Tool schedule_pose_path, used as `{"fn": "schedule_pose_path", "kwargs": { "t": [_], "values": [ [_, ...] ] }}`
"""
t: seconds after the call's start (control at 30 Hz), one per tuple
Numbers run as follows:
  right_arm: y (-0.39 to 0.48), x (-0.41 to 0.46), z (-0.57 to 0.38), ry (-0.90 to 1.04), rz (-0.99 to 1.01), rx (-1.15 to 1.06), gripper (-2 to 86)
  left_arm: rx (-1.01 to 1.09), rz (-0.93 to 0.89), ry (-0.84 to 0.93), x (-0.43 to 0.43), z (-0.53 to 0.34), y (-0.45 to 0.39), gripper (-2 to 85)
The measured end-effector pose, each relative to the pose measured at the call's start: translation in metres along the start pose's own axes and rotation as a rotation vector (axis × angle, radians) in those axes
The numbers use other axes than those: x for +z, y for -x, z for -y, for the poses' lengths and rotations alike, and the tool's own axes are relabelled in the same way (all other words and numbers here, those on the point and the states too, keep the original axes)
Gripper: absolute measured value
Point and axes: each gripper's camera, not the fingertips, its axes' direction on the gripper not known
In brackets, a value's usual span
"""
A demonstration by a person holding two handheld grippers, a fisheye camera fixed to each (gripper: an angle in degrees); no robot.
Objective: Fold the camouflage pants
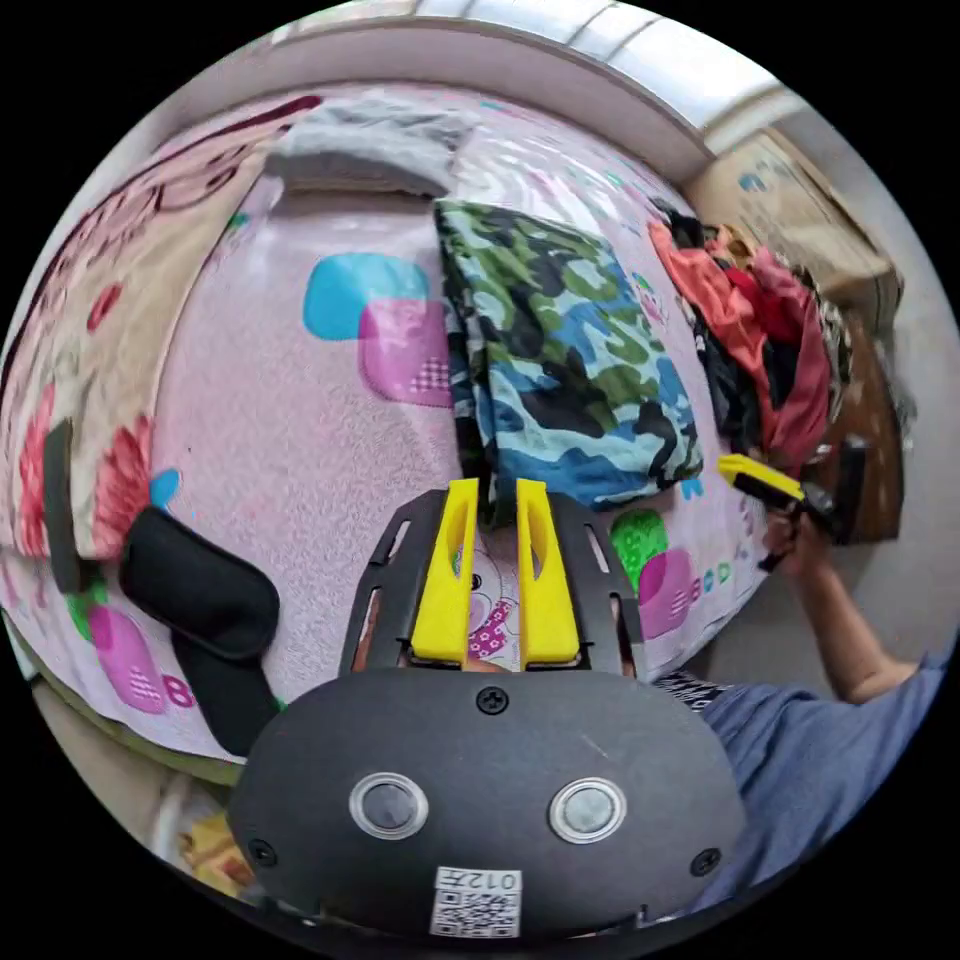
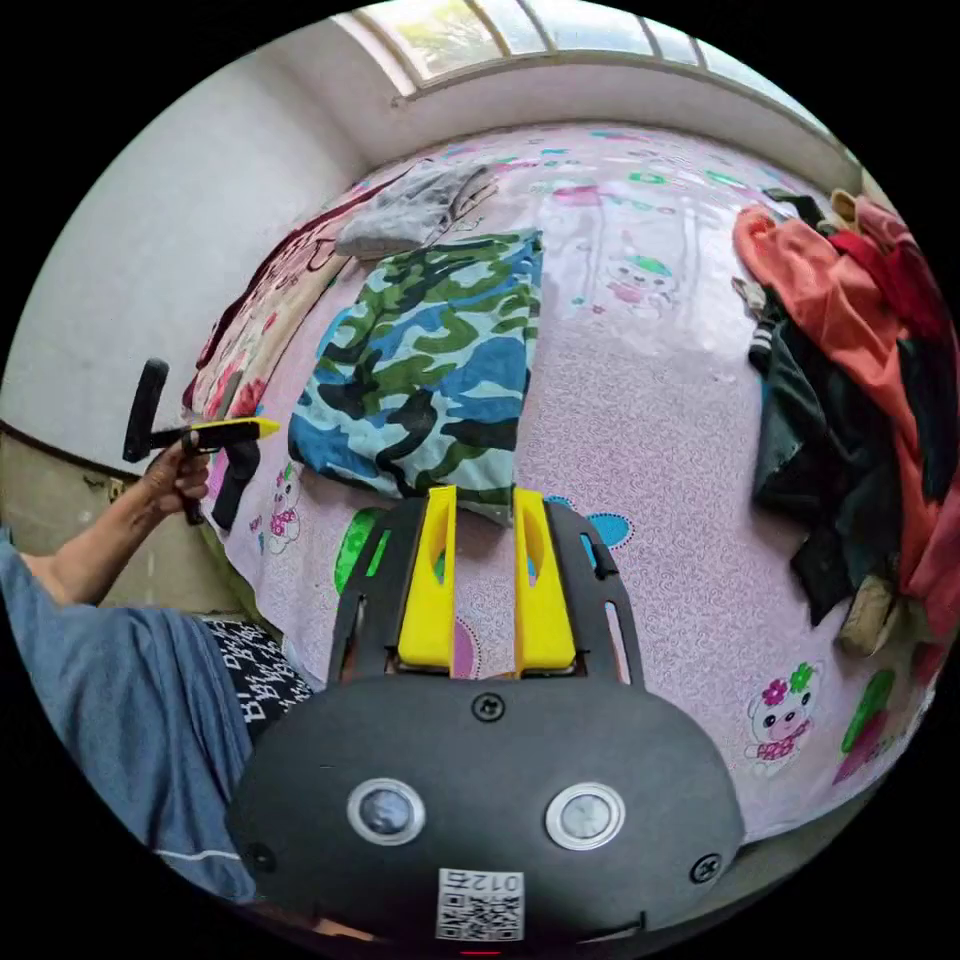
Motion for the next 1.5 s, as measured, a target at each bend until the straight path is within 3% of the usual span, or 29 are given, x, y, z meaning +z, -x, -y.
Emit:
{"fn": "schedule_pose_path", "kwargs": {
  "t": [0.13,0.33,0.6,0.73,0.87,1.1,1.23,1.37,1.5],
  "values": [
    [-0.100,0.011,-0.021,-0.031,0.370,0.261,12.2,-0.209,-0.352,0.087,0.024,-0.002,0.063,13.6],
    [-0.177,0.036,-0.052,-0.036,0.546,0.417,12.8,-0.284,-0.487,0.099,0.039,0.001,0.099,16.3],
    [-0.234,0.051,-0.072,-0.019,0.663,0.471,12.3,-0.299,-0.592,0.127,0.036,0.009,0.139,17.8],
    [-0.262,0.044,-0.088,0.067,0.627,0.424,12.3,-0.355,-0.481,0.083,0.012,0.006,0.159,17.3],
    [-0.292,0.058,-0.104,0.037,0.720,0.485,12.3,-0.370,-0.577,0.140,0.015,0.002,0.169,17.7],
    [-0.307,0.072,-0.103,0.062,0.675,0.482,10.8,-0.421,-0.647,0.205,0.035,-0.012,0.161,18.1],
    [-0.310,0.073,-0.099,0.085,0.652,0.476,4.2,-0.538,-0.688,0.065,0.038,-0.017,0.160,19.2],
    [-0.315,0.053,-0.103,0.003,0.862,0.518,2.1,-0.662,-0.735,-0.066,0.036,-0.015,0.162,20.2],
    [-0.309,0.043,-0.095,0.005,0.906,0.473,1.7,-0.724,-0.837,-0.146,0.040,-0.010,0.165,20.0]
  ]
}}
